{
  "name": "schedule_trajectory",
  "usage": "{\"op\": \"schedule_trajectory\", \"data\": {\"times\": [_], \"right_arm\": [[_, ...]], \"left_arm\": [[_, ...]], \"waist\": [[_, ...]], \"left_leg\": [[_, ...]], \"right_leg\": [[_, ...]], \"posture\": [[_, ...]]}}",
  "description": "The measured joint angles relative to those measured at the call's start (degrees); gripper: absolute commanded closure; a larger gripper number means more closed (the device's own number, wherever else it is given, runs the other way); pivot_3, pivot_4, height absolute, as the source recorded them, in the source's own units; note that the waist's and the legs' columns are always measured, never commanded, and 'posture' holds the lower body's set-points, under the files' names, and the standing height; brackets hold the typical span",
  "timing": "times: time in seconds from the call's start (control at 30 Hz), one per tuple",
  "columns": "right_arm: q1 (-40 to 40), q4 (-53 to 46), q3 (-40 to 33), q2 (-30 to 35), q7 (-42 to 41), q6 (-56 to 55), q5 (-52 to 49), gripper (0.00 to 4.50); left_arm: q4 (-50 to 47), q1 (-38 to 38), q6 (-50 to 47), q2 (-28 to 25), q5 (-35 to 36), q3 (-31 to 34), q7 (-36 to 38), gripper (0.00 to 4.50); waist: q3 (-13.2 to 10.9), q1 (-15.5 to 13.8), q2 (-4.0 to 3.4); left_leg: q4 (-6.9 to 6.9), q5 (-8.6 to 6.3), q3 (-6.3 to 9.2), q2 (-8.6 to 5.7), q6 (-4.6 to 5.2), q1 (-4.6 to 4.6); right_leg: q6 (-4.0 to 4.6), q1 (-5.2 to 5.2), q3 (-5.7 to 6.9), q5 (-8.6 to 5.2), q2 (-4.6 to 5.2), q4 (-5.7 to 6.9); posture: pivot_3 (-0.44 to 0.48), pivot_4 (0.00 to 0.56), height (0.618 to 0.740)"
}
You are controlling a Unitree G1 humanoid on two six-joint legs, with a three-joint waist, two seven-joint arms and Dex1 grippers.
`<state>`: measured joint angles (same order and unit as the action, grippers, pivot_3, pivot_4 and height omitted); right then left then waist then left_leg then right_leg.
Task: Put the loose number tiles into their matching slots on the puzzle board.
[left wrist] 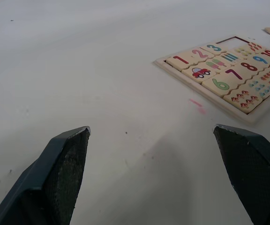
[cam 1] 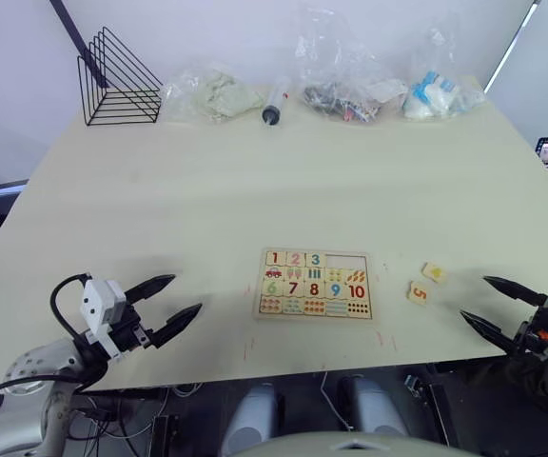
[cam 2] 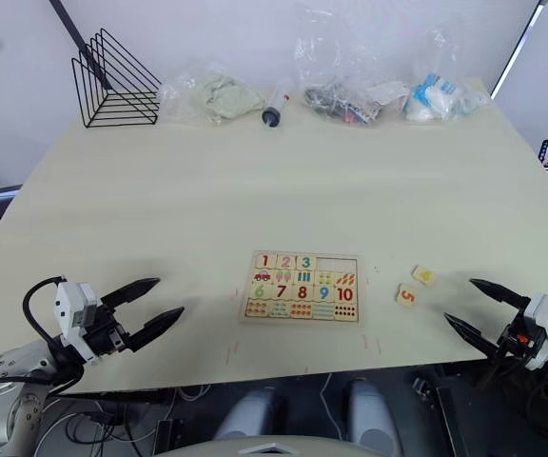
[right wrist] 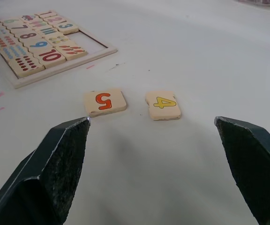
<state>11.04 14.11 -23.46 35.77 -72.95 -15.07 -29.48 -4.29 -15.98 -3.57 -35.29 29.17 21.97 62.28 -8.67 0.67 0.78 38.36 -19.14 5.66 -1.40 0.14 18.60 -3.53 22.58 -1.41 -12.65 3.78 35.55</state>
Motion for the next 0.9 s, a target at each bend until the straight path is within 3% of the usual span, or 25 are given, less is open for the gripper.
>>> {"op": "schedule_trajectory", "data": {"times": [0.33, 0.5, 0.7, 0.9], "right_arm": [[-2.4, -2.4, 1.0, 1.6, 5.1, 5.2, 1.6, 0.0], [-5.4, -5.1, 2.8, 2.0, 7.9, 9.0, 2.2, 0.0], [-7.8, -7.3, 8.0, 4.9, 10.0, 12.5, 7.1, 0.0], [-9.8, -7.3, 10.4, 6.8, 11.1, 16.1, 9.7, 0.0]], "left_arm": [[4.9, 5.8, 4.5, -2.4, -0.4, -1.9, 6.5, 0.04], [8.3, 11.4, 4.5, -6.4, -0.4, -4.2, 12.4, 0.04], [12.7, 19.3, 4.3, -10.9, 1.8, -8.6, 25.7, 0.04], [14.6, 22.9, 5.2, -17.5, 7.3, -15.4, 28.2, 0.04]], "waist": [[0.0, 0.1, -0.01], [0.0, 0.0, -0.06], [0.0, 0.1, -0.04], [-0.1, 0.0, -0.06]], "left_leg": [[0.0, 0.0, -0.03, -0.06, 0.0, 0.0], [-0.01, 0.01, -0.08, -0.06, -0.01, 0.05], [-0.04, 0.0, -0.12, -0.08, -0.01, 0.13], [-0.07, 0.0, 0.0, -0.05, 0.01, 0.15]], "right_leg": [[0.0, 0.01, 0.02, 0.0, -0.01, -0.01], [-0.15, 0.02, 0.13, 0.1, -0.09, -0.01], [-0.2, 0.09, 0.16, 0.13, -0.08, -0.16], [-0.2, 0.12, 0.16, 0.13, -0.08, -0.18]], "posture": [[0.0, 0.15, 0.74], [0.0, 0.15, 0.74], [0.0, 0.15, 0.74], [0.0, 0.15, 0.74]]}}
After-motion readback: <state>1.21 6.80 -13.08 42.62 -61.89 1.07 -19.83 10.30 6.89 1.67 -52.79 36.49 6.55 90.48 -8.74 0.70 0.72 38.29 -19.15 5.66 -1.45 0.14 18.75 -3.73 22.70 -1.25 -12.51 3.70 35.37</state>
